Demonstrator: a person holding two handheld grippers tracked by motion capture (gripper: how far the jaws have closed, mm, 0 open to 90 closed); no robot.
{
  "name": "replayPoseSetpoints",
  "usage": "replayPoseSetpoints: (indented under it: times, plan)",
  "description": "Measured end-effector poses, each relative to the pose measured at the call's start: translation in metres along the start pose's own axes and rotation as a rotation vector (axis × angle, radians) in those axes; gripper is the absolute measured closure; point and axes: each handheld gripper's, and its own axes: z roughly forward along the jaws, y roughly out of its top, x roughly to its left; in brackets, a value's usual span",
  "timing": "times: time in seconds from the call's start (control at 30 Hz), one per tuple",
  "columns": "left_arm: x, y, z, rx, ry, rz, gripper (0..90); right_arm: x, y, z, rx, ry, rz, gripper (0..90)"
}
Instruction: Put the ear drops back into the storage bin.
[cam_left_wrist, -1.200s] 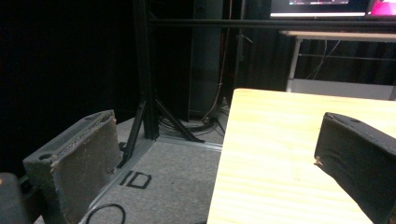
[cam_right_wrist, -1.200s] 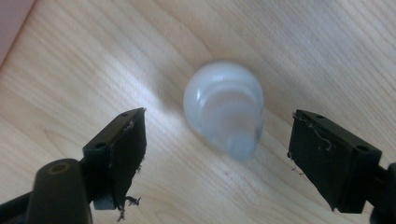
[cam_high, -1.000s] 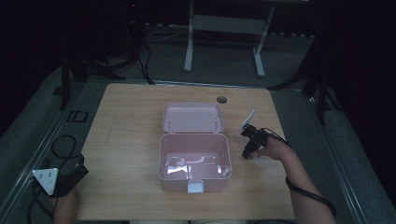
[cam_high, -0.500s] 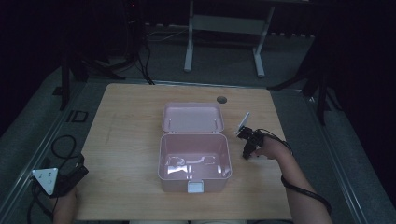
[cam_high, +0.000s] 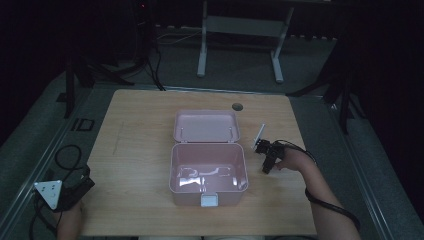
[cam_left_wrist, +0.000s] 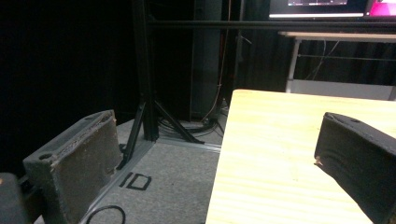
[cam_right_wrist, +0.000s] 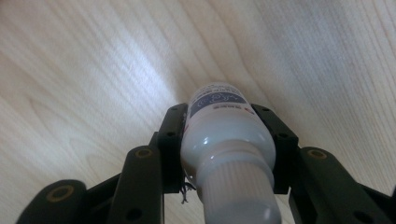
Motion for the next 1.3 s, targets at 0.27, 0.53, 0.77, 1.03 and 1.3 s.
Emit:
replayPoseSetpoints:
  times: [0.27,0.53,0.77,1.03,1.3]
  plan:
    - [0.0,0.0,0.0,0.002,0.001,0.0,0.4,0.014,-0.012,-0.003,-0.011,0.017,-0.186,59.4]
    - [0.0,0.0,0.0,0.004,0.0,-0.001,0.4,0.026,-0.022,-0.004,-0.031,-0.007,-0.336,59.4]
    - [0.0,0.0,0.001,0.006,-0.001,0.001,0.4,0.041,-0.032,-0.005,-0.05,-0.06,-0.518,59.4]
    - [0.001,0.0,0.001,0.005,-0.001,-0.001,0.4,0.056,-0.038,-0.007,-0.012,-0.107,-0.621,59.4]
    - [0.001,0.0,0.0,0.005,0.0,-0.001,0.4,0.068,-0.041,-0.016,0.003,-0.102,-0.673,59.5]
